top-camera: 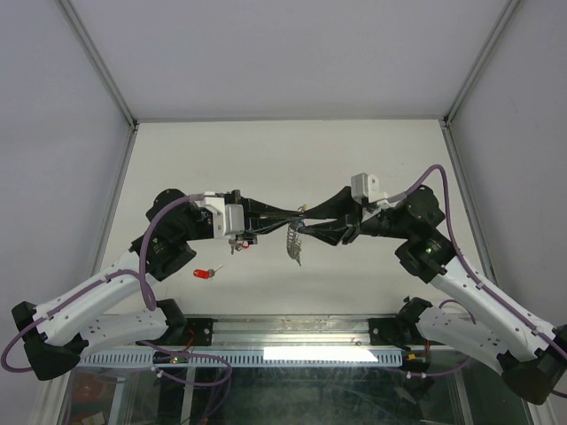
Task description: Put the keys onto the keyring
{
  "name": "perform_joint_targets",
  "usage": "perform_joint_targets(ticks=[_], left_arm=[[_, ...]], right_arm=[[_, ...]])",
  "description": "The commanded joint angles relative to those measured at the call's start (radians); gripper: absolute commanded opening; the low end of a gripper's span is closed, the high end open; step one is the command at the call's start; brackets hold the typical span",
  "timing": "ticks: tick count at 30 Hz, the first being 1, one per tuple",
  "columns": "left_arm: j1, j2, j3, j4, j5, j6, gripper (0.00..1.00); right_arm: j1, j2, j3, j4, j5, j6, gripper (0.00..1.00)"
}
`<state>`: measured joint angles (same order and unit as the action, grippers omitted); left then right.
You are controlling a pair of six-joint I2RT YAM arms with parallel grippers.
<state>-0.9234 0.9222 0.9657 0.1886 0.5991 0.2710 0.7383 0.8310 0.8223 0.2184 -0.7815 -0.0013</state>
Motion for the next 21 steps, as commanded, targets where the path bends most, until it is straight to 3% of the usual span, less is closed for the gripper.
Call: perform_joint_targets(ticks=[1, 12, 21], left_arm=[[-0.005, -0.008, -0.006, 0.096, -0.018, -0.014, 0.0], [-0.005, -0.006, -0.005, 0.097, -0.017, -0.015, 0.0], [-0.005, -0.008, -0.005, 0.086, -0.024, -0.006, 0.0]], right_arm=[[0.009, 0.003, 0.008, 0.068, 0.016, 0.017, 0.34], [0.01, -0.009, 0.018, 0.035, 0.046, 0.002, 0.13], [0.011, -0.043, 0.048, -0.049, 0.048, -0.039, 0.07]])
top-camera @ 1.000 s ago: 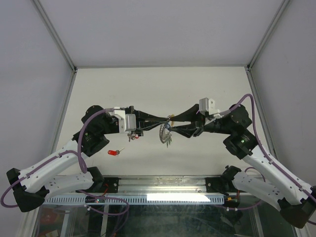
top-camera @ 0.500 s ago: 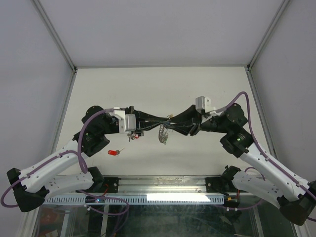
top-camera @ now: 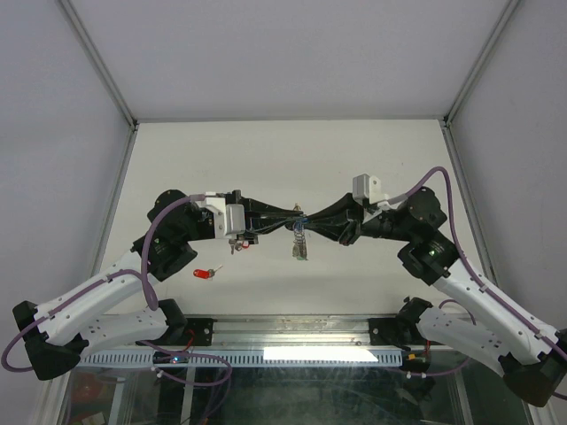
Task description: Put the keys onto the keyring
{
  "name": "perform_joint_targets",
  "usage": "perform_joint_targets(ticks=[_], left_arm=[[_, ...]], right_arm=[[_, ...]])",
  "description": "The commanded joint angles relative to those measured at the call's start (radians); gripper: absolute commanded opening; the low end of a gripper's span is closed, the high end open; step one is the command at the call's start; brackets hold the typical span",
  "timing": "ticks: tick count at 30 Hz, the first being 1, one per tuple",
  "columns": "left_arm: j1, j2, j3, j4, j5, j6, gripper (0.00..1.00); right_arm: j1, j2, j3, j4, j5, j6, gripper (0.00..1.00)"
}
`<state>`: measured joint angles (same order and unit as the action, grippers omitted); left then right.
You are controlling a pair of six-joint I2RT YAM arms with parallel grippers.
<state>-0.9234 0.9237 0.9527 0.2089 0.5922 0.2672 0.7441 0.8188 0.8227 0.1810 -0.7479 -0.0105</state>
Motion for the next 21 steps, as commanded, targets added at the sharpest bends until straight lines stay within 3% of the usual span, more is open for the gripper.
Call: perform_joint_targets(ticks=[1, 21], left_arm=[[-0.005, -0.008, 0.007, 0.064, -0.016, -0.002, 0.0], [-0.005, 0.02, 0.019, 0.029, -0.007, 0.018, 0.0]], right_arm=[[0.005, -0.034, 0.048, -0.015, 0.017, -0.032, 0.07], [0.005, -0.053, 0.042, -0.01, 0.059, -0.044, 0.05]])
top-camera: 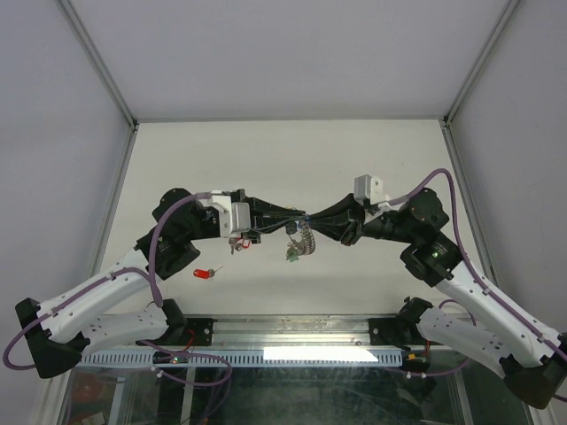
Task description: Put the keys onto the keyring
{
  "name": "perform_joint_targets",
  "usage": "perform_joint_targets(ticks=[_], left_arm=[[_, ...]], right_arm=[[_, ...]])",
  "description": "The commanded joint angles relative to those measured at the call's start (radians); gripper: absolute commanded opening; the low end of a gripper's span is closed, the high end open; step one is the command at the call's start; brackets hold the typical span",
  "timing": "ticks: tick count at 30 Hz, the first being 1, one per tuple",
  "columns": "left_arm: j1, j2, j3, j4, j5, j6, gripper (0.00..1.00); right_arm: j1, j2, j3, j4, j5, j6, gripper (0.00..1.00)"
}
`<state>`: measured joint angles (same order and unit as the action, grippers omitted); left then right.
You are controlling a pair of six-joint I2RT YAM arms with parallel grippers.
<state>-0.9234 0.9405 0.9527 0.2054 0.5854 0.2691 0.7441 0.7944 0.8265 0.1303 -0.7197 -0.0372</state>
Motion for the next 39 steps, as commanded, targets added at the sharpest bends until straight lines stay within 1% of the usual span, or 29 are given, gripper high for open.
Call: perform_joint_targets(ticks=[1, 14, 17, 23, 26, 28, 30, 33, 36, 39], left_arm=[[-0.005, 0.005, 0.021, 0.029, 0.0, 0.018, 0.0], [-0.005, 0.005, 0.023, 0.023, -0.007, 0.027, 0.0], [-0.005, 0.0, 0.023, 0.023, -0.023, 0.031, 0.0], [-0.005, -0.016, 0.007, 0.032, -0.091, 0.038, 0.0], [-0.005, -0.015, 0.002, 0.03, -0.12, 0.04, 0.0], [-0.005, -0.011, -0.003, 0.029, -0.139, 0.041, 0.0], [-0.005, -0.007, -0.01, 0.029, -0.17, 0.039, 0.0], [0.001, 0.004, -0.028, 0.045, -0.237, 0.022, 0.0], [0.034, 0.043, -0.028, 0.04, -0.313, -0.036, 0.0], [0.097, 0.104, 0.003, -0.007, -0.317, -0.103, 0.0]], right_arm=[[0.005, -0.031, 0.037, 0.042, 0.035, -0.018, 0.05], [0.005, -0.038, 0.033, 0.048, 0.052, -0.021, 0.05], [0.005, -0.038, 0.032, 0.041, 0.053, -0.028, 0.07], [0.005, -0.056, 0.031, -0.013, 0.097, -0.073, 0.29], [0.005, -0.069, 0.031, -0.043, 0.123, -0.097, 0.37], [0.005, -0.079, 0.031, -0.068, 0.148, -0.116, 0.4], [0.005, -0.088, 0.032, -0.094, 0.199, -0.127, 0.44], [0.005, -0.082, 0.042, -0.153, 0.346, -0.118, 0.58], [0.005, -0.034, 0.097, -0.296, 0.534, -0.075, 0.65], [0.005, 0.047, 0.215, -0.472, 0.732, 0.013, 0.68]])
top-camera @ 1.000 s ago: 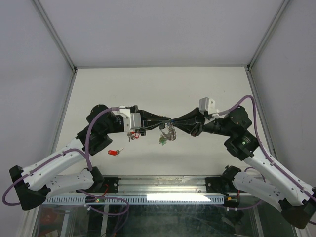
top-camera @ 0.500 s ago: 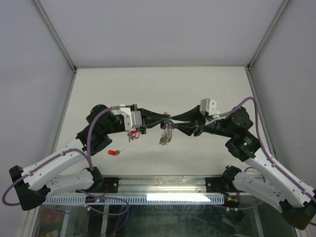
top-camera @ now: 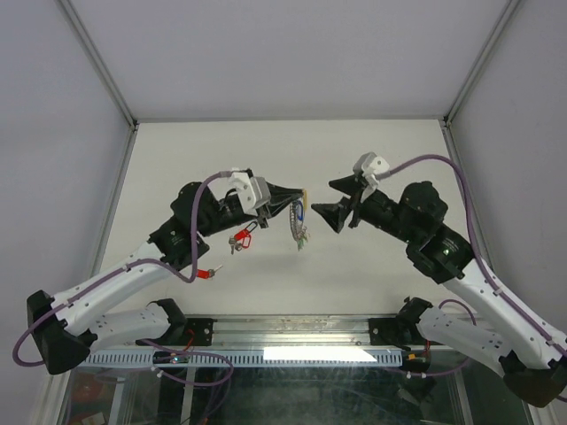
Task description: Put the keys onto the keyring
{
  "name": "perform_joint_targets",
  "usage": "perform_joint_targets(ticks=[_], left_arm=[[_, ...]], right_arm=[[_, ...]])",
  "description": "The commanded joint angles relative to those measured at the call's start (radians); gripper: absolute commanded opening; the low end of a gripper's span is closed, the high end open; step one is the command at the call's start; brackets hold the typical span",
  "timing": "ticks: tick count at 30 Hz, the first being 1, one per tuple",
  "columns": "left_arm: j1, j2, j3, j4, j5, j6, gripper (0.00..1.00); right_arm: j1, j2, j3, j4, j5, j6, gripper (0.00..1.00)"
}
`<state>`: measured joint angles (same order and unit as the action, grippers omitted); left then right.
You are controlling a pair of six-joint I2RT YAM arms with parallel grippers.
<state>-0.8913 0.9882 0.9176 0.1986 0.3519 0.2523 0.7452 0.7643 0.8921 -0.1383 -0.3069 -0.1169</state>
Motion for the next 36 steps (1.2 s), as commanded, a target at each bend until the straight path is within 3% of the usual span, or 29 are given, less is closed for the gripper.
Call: perform_joint_targets(ticks=[1, 6, 10, 13, 19, 23, 32, 36], left_arm=[[0.085, 0.072, 0.037, 0.001, -0.076, -0.106, 0.0], [0.141, 0.17, 0.026, 0.029, -0.109, -0.175, 0.0], [0.173, 0.268, 0.037, 0.046, -0.133, -0.187, 0.0], [0.187, 0.355, 0.074, 0.041, -0.125, -0.179, 0.0], [0.191, 0.531, 0.162, 0.082, -0.067, -0.179, 0.0], [0.191, 0.624, 0.221, 0.13, -0.036, -0.222, 0.0], [0.169, 0.876, 0.42, 0.202, 0.036, -0.363, 0.0], [0.169, 0.941, 0.45, 0.194, 0.02, -0.391, 0.17]], right_arm=[[0.002, 0.096, 0.168, -0.239, 0.358, 0.113, 0.69], [-0.052, 0.167, 0.187, -0.324, 0.471, 0.247, 0.72], [-0.217, 0.265, 0.208, -0.436, 0.303, 0.333, 0.74], [-0.284, 0.282, 0.177, -0.414, 0.227, 0.381, 0.76], [-0.308, 0.293, 0.201, -0.446, 0.302, 0.459, 0.79], [-0.31, 0.252, 0.214, -0.458, 0.328, 0.455, 0.95], [-0.311, 0.011, 0.058, -0.302, 0.4, 0.423, 1.0], [-0.31, -0.011, 0.037, -0.308, 0.417, 0.421, 1.0]])
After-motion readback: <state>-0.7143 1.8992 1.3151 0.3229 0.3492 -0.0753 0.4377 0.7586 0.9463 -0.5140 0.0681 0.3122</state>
